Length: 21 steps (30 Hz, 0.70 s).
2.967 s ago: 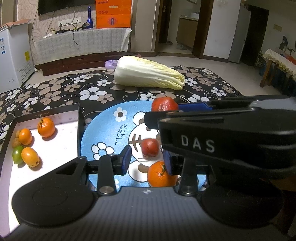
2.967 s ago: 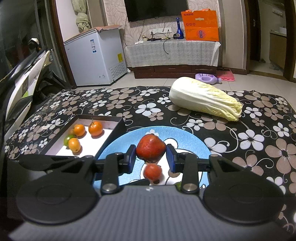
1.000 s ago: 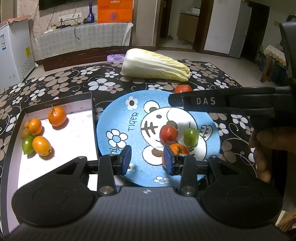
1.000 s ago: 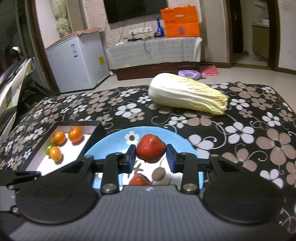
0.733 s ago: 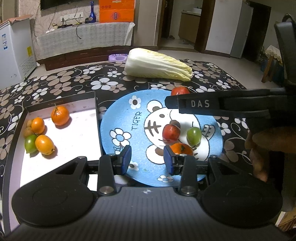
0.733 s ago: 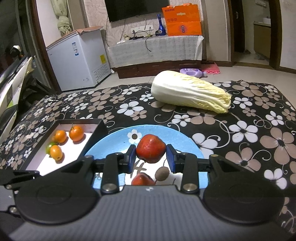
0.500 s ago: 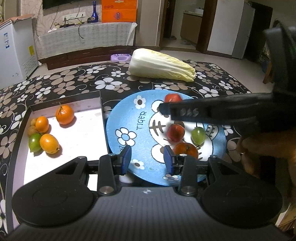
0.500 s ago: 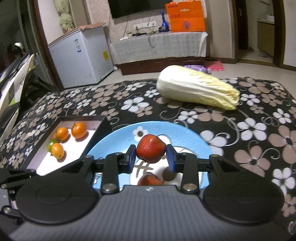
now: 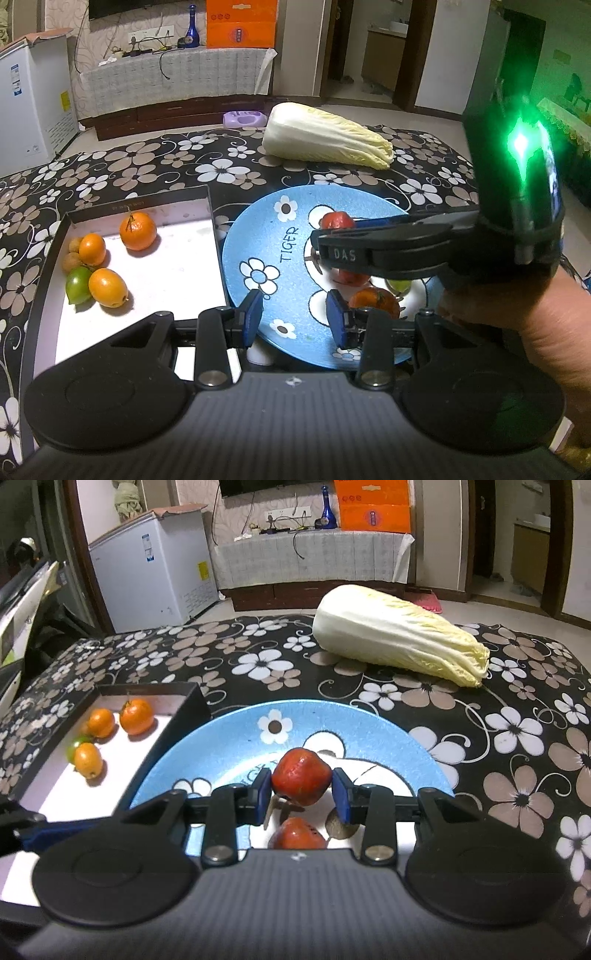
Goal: Organize fruits
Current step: 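Lower the right gripper and open it to release the red apple on the plate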
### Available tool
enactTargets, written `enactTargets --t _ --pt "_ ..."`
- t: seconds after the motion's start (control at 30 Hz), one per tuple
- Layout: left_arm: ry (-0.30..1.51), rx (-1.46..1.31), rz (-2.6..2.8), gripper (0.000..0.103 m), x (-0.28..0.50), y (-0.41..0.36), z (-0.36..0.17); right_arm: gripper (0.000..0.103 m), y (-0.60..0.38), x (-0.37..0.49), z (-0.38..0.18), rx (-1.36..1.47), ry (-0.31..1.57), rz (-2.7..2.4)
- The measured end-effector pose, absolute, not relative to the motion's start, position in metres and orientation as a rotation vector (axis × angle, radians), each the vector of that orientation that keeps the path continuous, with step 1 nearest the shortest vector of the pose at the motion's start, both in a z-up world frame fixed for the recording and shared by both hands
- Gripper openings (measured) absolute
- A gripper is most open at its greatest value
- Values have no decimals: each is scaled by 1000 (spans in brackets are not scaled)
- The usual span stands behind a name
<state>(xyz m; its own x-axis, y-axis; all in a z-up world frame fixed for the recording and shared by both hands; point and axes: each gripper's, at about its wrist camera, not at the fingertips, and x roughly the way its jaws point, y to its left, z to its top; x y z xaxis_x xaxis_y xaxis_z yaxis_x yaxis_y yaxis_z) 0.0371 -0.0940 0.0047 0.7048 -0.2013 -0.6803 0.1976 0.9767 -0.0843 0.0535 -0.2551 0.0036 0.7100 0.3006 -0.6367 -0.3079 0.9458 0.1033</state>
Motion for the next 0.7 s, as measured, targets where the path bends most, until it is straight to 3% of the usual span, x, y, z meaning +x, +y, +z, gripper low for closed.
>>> enactTargets --t 0.53,0.7 --pt "755 -11 -218 44 37 -95 5 39 -258 58 -4 -26 720 290" --pt "752 -14 -215 44 39 -94 6 46 -263 56 3 -10 700 288"
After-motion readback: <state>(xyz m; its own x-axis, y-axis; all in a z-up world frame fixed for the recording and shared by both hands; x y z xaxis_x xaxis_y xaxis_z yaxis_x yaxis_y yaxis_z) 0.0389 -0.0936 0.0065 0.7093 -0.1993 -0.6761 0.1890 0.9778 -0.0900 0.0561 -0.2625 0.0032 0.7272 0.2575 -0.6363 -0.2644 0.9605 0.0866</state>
